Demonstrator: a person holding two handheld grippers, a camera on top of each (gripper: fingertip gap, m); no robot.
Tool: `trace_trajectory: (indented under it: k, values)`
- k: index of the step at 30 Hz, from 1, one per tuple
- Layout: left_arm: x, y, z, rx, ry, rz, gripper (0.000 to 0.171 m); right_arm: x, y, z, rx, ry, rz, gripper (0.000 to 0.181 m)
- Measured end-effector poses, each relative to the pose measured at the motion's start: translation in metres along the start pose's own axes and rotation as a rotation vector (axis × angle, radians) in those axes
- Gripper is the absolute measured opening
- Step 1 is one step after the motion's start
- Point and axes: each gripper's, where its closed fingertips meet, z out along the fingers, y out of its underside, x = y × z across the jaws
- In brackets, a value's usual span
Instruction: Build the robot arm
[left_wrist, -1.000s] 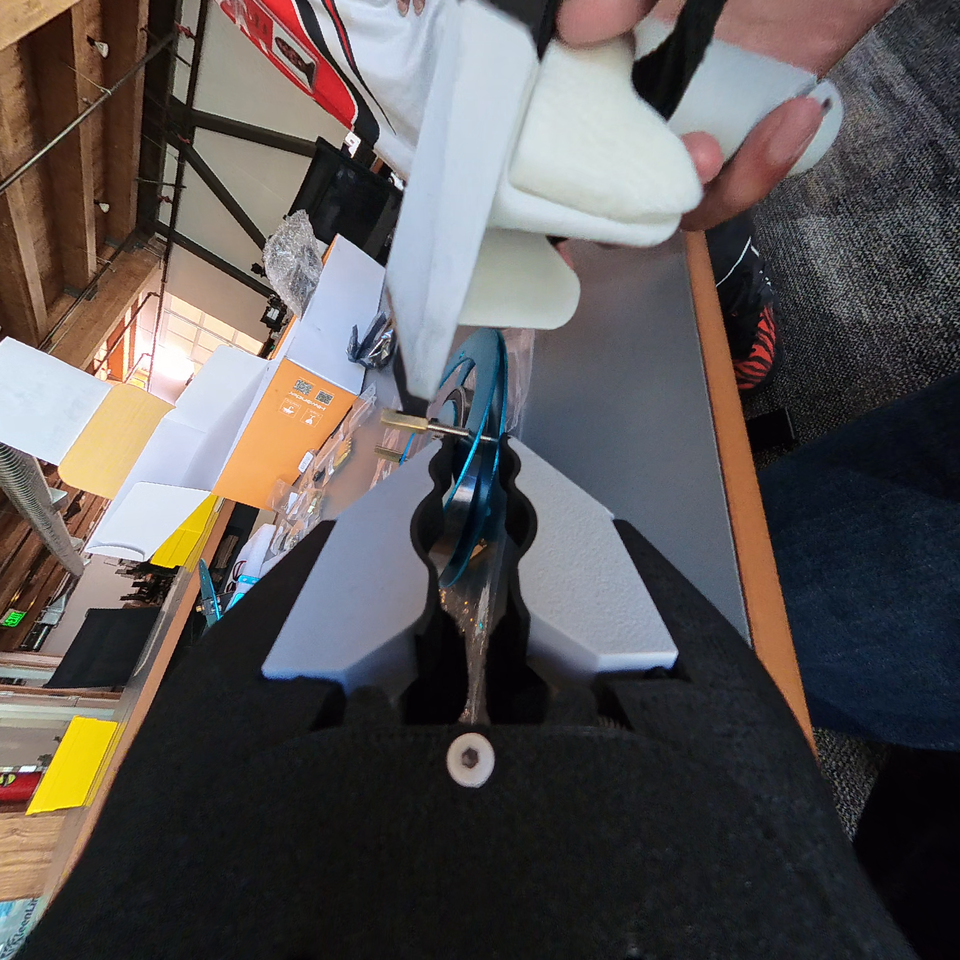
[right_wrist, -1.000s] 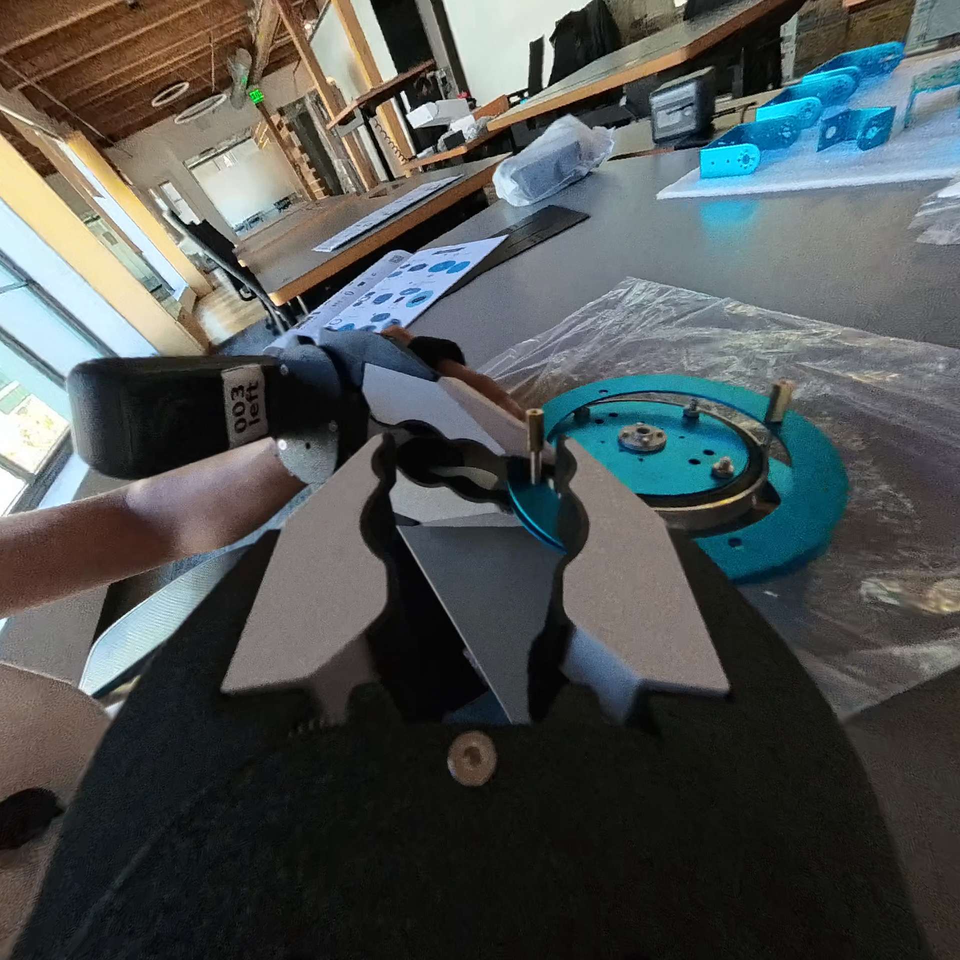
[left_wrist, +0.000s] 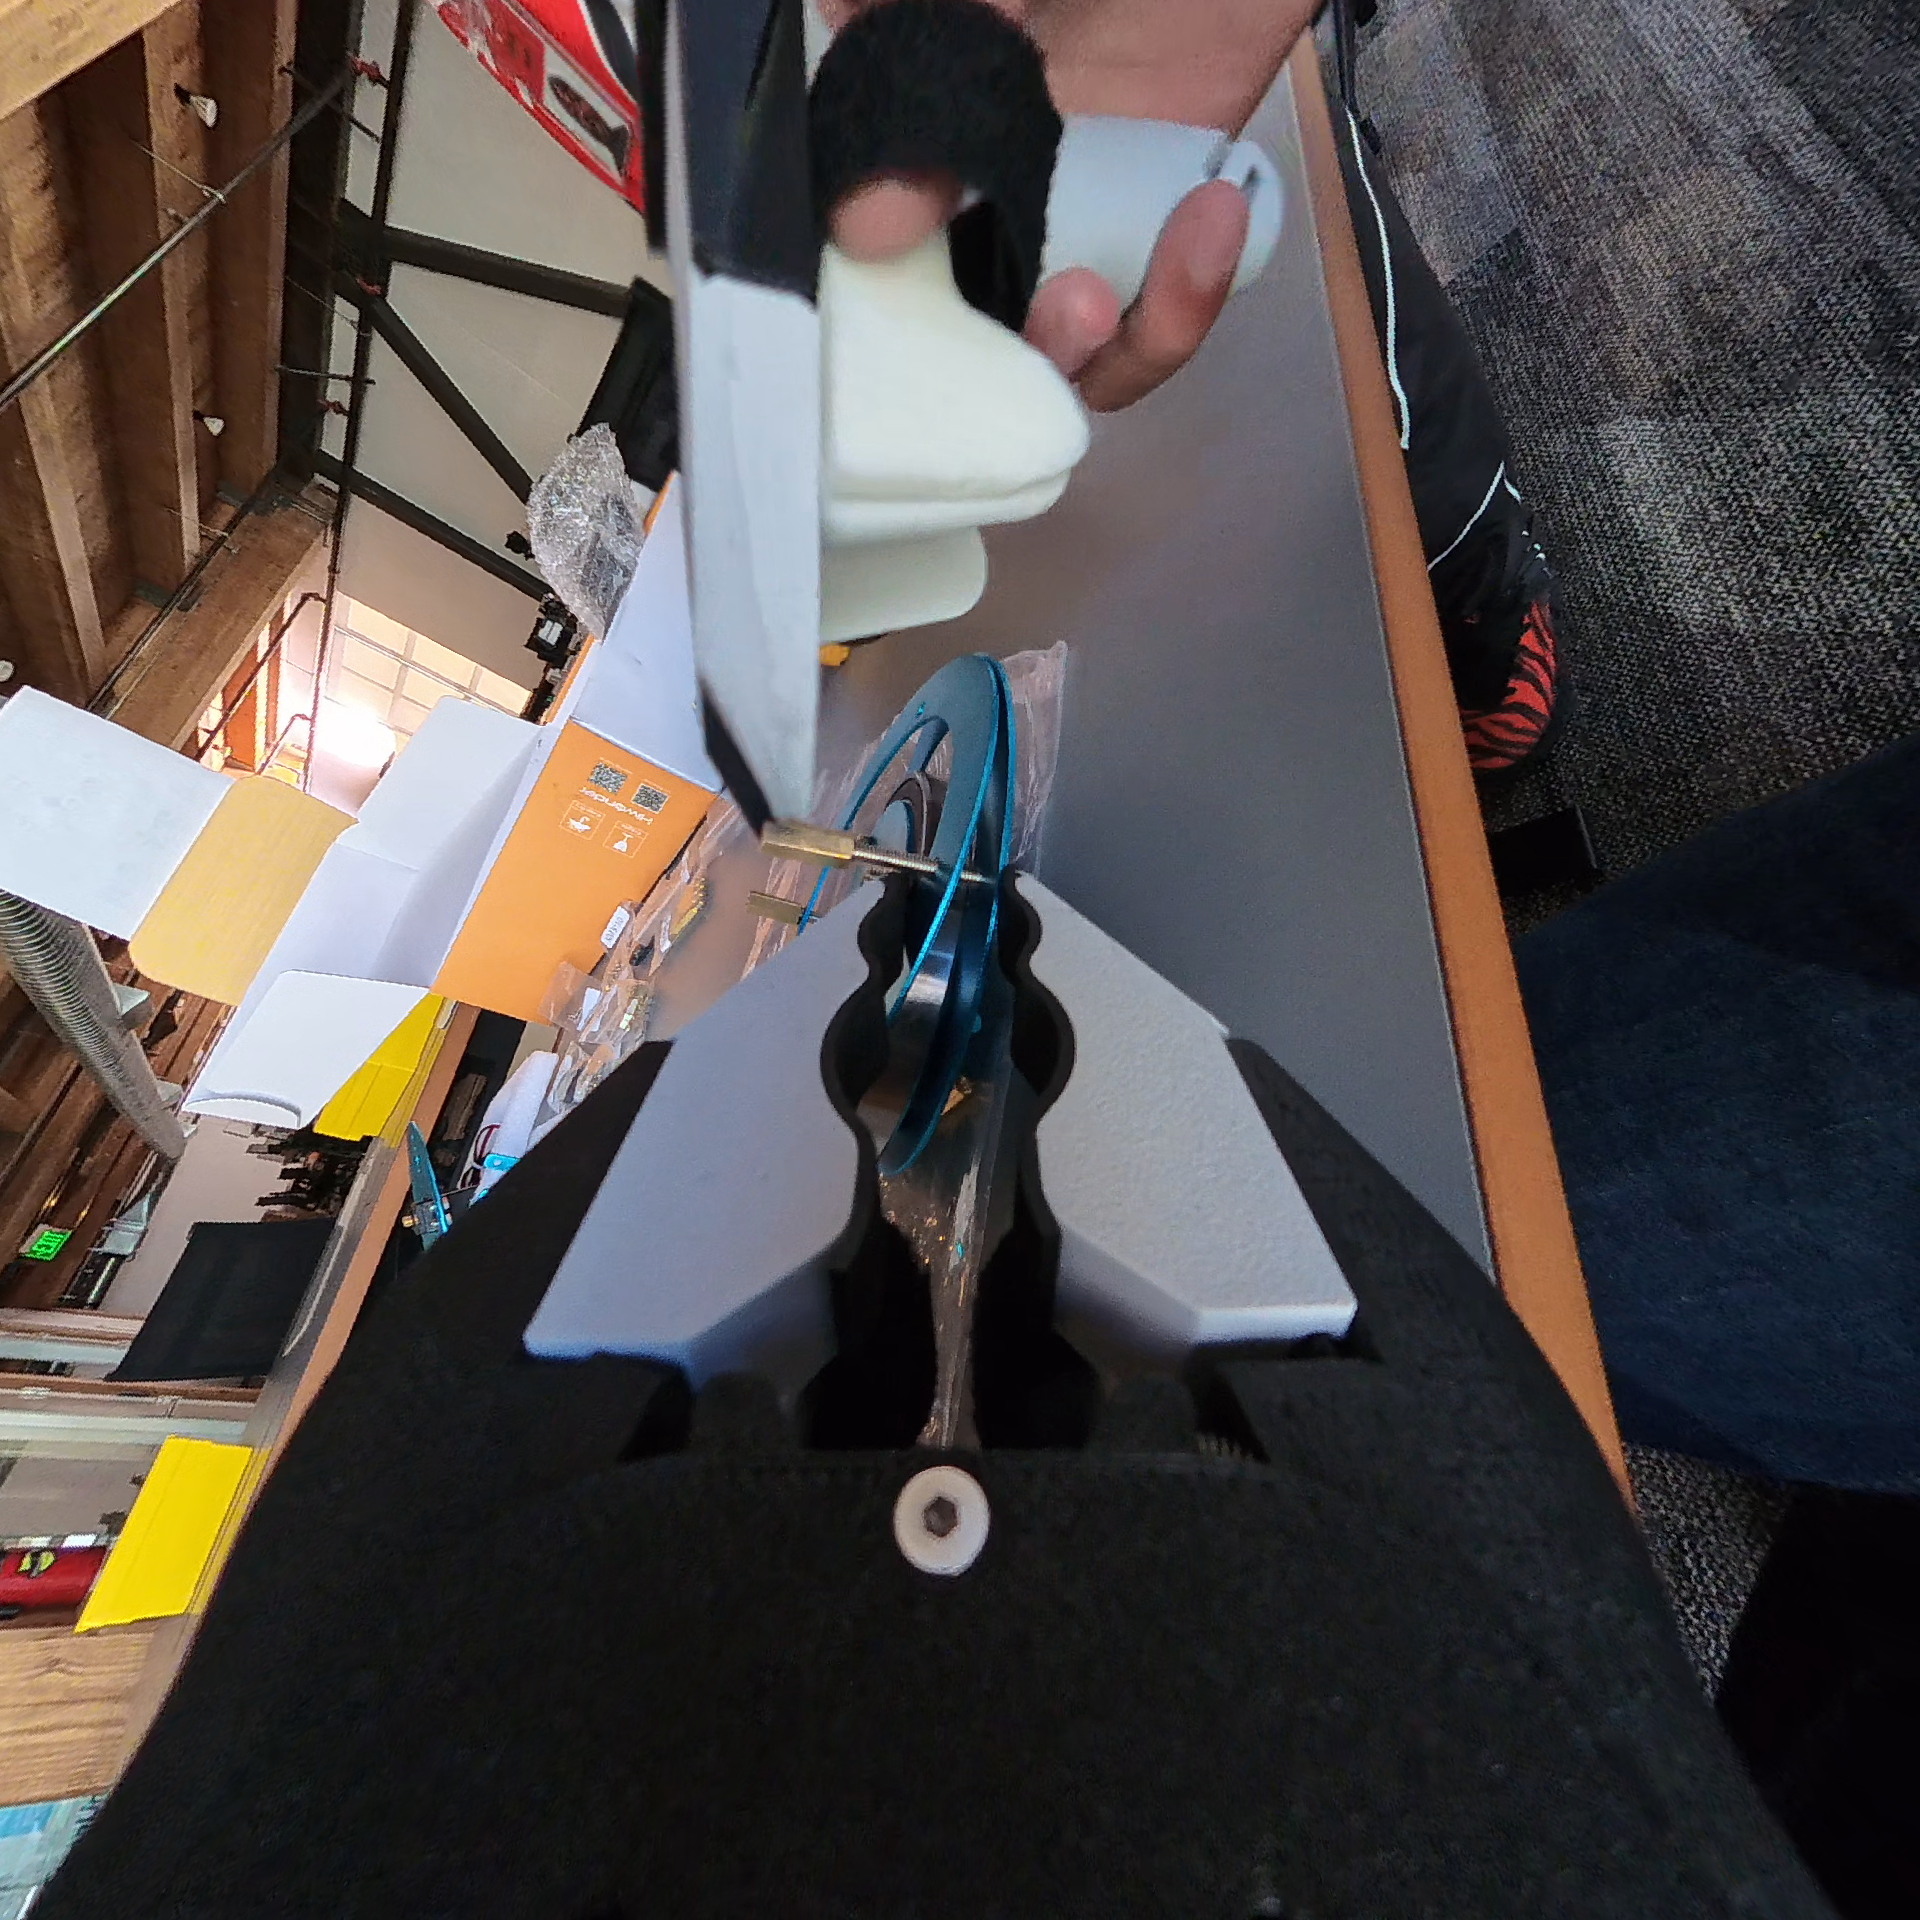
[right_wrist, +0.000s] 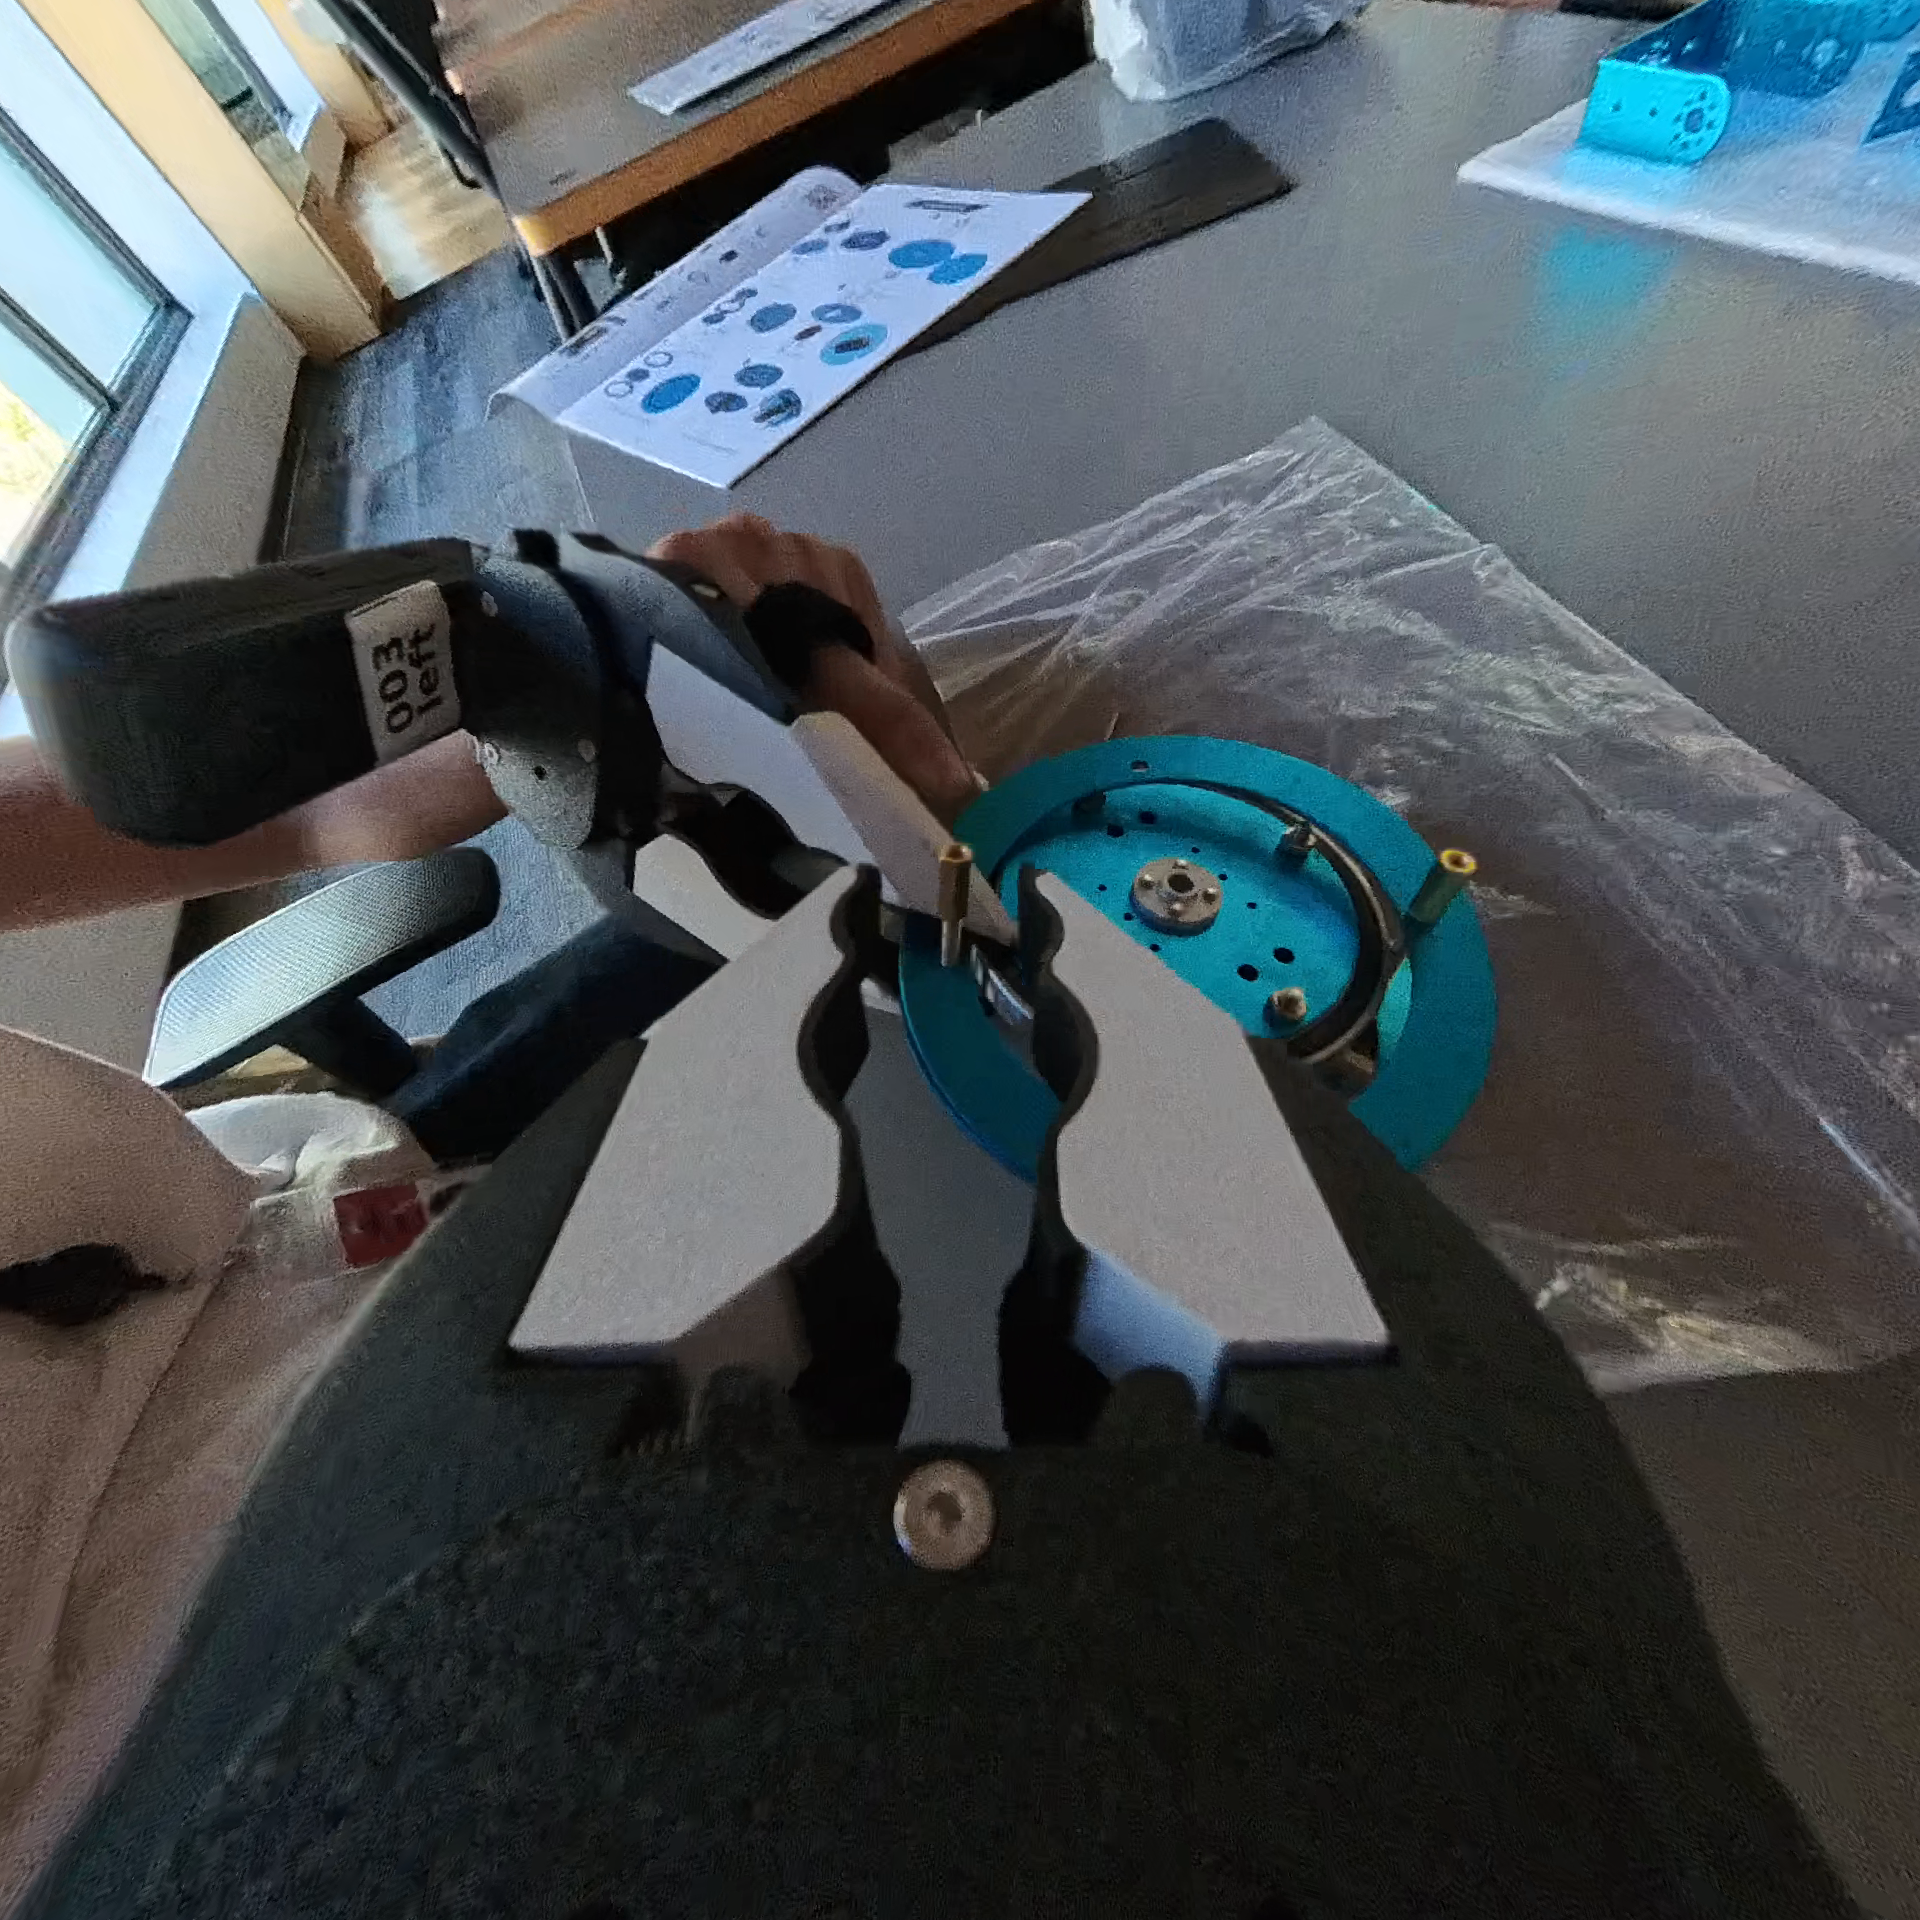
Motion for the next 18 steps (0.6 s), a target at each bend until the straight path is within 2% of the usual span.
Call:
trace_trajectory:
  k: [3, 6, 8, 11, 14, 18]
  values:
    - [0.0, 0.0, 0.0, 0.0, 0.0, 0.003, 0.018, 0.0, 0.003, 0.008, -0.054, 0.001, -0.021, 0.005]
    - [0.0, 0.0, 0.0, -0.002, -0.001, 0.004, 0.018, 0.001, 0.007, 0.011, -0.064, 0.038, 0.007, 0.004]
    - [0.0, 0.0, 0.0, -0.003, -0.002, 0.0, 0.018, 0.003, 0.006, 0.011, -0.041, 0.12, 0.046, 0.004]
    - [0.0, 0.001, 0.0, -0.005, -0.002, 0.004, 0.018, 0.007, 0.006, 0.009, 0.026, 0.341, 0.132, 0.004]
    - [0.001, 0.0, 0.0, -0.003, 0.0, 0.008, 0.017, 0.009, 0.006, 0.006, 0.157, 0.606, 0.19, 0.004]
    - [0.001, 0.0, -0.001, -0.005, 0.001, 0.012, 0.017, 0.01, 0.006, 0.004, 0.303, 0.936, 0.164, 0.004]
